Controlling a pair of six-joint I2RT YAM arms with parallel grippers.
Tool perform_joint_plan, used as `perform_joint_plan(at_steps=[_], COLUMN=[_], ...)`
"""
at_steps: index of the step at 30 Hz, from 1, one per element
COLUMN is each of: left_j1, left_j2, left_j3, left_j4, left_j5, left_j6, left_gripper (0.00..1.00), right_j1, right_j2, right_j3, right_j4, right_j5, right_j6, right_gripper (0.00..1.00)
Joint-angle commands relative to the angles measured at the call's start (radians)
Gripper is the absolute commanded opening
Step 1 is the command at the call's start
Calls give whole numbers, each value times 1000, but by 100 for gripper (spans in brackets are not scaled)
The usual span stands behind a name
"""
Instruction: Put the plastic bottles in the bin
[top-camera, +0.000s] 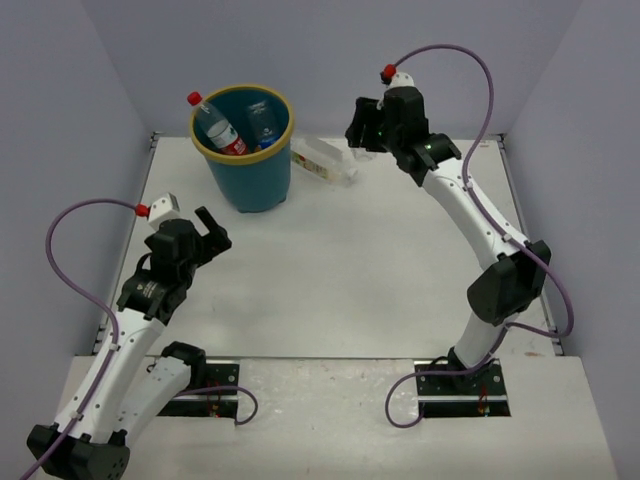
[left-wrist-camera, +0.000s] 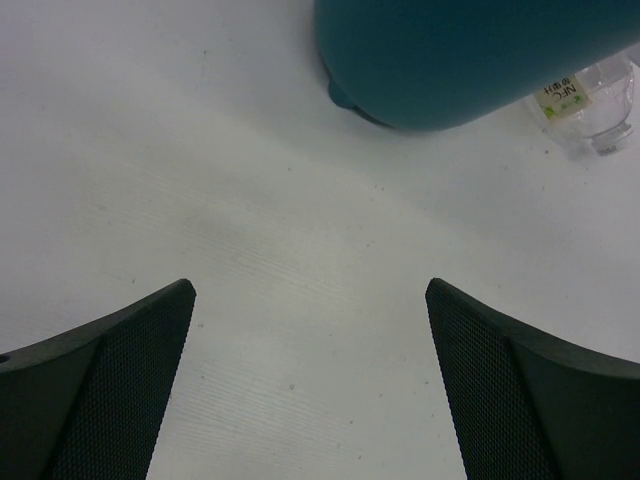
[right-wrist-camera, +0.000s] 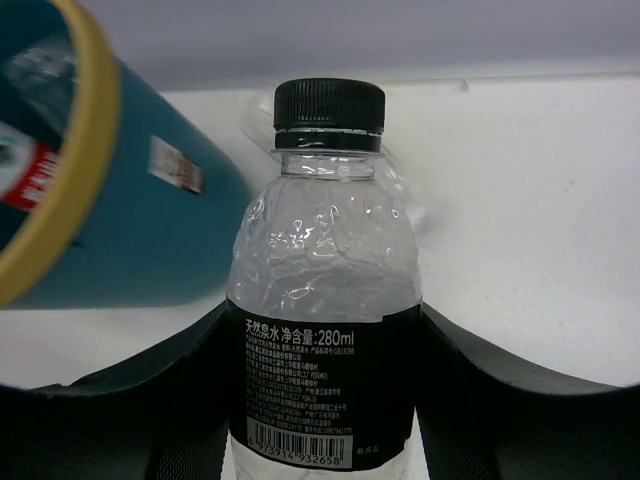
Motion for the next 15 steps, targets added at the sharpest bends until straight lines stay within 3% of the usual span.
perform_joint_plan(at_steps=[1, 6, 9, 15], left_j1=[3, 4, 4, 4], left_j2=[-8, -14, -17, -38], left_j3=[-17, -34, -35, -48], left_j4=[3, -1, 2, 22], left_j5=[-17, -14, -11, 3], left_j6=[-25, -27, -23, -12], left_gripper=[100, 100, 100, 100], right_j1=[102, 226, 258, 284], right_j2=[29, 159, 263, 438], right_j3=[222, 437, 579, 714], right_j4=[6, 37, 63, 356], right_j5=[-30, -48, 22, 68], right_j6=[-60, -64, -49, 38], right_gripper=[25, 27, 28, 36])
